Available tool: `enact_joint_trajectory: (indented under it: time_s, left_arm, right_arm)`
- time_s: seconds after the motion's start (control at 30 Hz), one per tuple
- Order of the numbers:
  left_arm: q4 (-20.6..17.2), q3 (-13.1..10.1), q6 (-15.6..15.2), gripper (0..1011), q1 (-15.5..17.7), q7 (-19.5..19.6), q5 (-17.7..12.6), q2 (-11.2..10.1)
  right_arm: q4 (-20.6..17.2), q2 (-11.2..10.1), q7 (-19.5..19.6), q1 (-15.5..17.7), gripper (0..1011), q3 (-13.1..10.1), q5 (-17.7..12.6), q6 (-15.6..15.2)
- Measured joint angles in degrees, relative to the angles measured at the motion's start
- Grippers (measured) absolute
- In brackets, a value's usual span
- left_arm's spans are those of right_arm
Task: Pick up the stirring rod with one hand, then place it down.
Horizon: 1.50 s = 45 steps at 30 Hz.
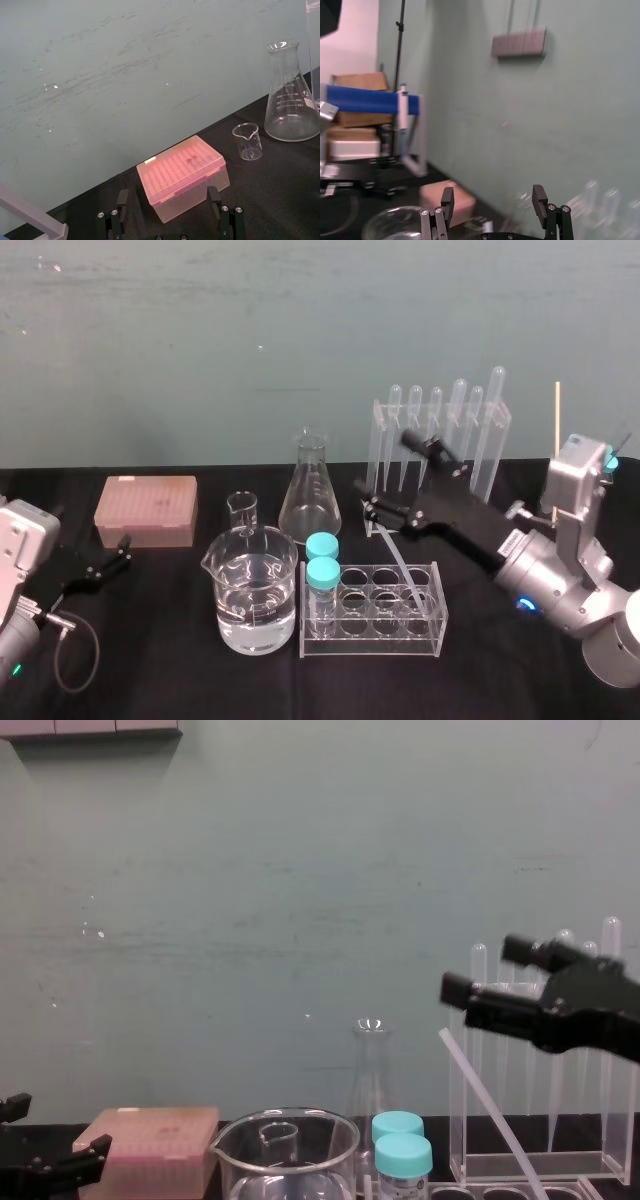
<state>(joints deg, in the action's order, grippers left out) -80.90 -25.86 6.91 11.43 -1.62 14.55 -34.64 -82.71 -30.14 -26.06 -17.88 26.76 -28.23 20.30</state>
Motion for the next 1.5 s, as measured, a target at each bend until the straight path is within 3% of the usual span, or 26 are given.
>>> enact_joint_trajectory:
  time_s: [0.07,0.1,0.23,0.4,0.6,0.97,1.5]
  left_arm:
    - [0.0,0.0,0.0,1000,0.0,0.0,0.0,0.0]
    - [0.0,0.0,0.0,1000,0.0,0.0,0.0,0.0]
    - [0.0,0.0,0.0,1000,0.0,0.0,0.0,0.0]
    - [0.0,0.0,0.0,1000,0.0,0.0,0.0,0.0]
    - [0.0,0.0,0.0,1000,0.0,0.0,0.0,0.0]
    - [0.0,0.0,0.0,1000,0.0,0.0,0.0,0.0]
    - [0.0,0.0,0.0,1000,0.0,0.0,0.0,0.0]
  right_arm:
    - [0.4,0.3,-2.0,-0.4,1002,0.1,-2.5,-2.8]
    - [0.9,0.6,-3.6,-0.8,1000,0.1,-4.8,-5.6]
    - [2.2,1.2,-5.7,-1.6,1000,-0.2,-8.3,-11.4]
    - [2.9,1.5,-5.0,-2.3,1000,-0.2,-8.3,-15.6]
    - [3.3,1.7,-2.4,-3.0,1002,0.4,-5.3,-20.1]
    - [3.4,2.3,-0.1,-3.2,1000,0.6,-1.7,-22.8]
    - [3.5,2.2,-0.4,-3.3,1000,0.6,-2.0,-22.8]
